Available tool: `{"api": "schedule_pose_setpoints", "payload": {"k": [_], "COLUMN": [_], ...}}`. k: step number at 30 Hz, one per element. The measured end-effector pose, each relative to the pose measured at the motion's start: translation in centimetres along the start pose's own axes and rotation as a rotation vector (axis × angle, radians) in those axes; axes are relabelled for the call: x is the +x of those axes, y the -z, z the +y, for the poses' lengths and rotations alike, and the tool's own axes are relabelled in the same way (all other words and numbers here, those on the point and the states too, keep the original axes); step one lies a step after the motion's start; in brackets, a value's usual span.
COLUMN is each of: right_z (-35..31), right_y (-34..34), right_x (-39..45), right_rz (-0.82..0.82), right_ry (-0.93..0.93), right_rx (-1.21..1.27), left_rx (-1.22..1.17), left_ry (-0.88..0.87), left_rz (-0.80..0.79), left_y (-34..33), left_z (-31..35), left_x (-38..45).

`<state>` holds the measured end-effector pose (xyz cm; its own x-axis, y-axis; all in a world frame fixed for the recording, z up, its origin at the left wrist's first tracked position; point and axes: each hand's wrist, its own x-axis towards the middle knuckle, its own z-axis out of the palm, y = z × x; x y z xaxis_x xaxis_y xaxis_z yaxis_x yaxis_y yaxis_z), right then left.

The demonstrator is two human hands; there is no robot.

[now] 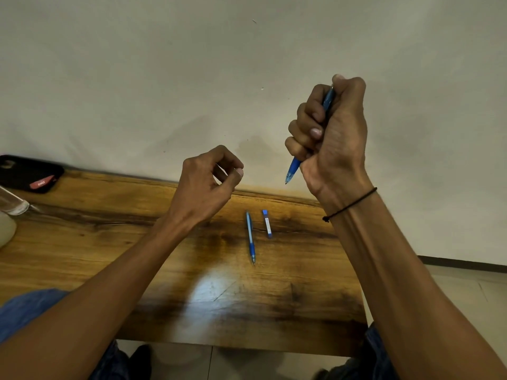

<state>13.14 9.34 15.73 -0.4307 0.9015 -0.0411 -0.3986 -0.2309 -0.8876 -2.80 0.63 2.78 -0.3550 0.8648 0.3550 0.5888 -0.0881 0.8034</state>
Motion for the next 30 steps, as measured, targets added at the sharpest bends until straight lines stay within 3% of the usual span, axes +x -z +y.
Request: {"api": "schedule_pose_setpoints", "payload": {"k": [30], "right_z": [2.2], "right_y": [1.4], "right_x": [1.5], "right_rz": [-0.016], "right_ry": [-0.018], "right_rx": [0.031], "left_rx": [-0.043], "left_ry": [0.006], "left_rz": [-0.05], "left_y": [-0.3], "left_z": [-0.2], "left_x": [0.0]}}
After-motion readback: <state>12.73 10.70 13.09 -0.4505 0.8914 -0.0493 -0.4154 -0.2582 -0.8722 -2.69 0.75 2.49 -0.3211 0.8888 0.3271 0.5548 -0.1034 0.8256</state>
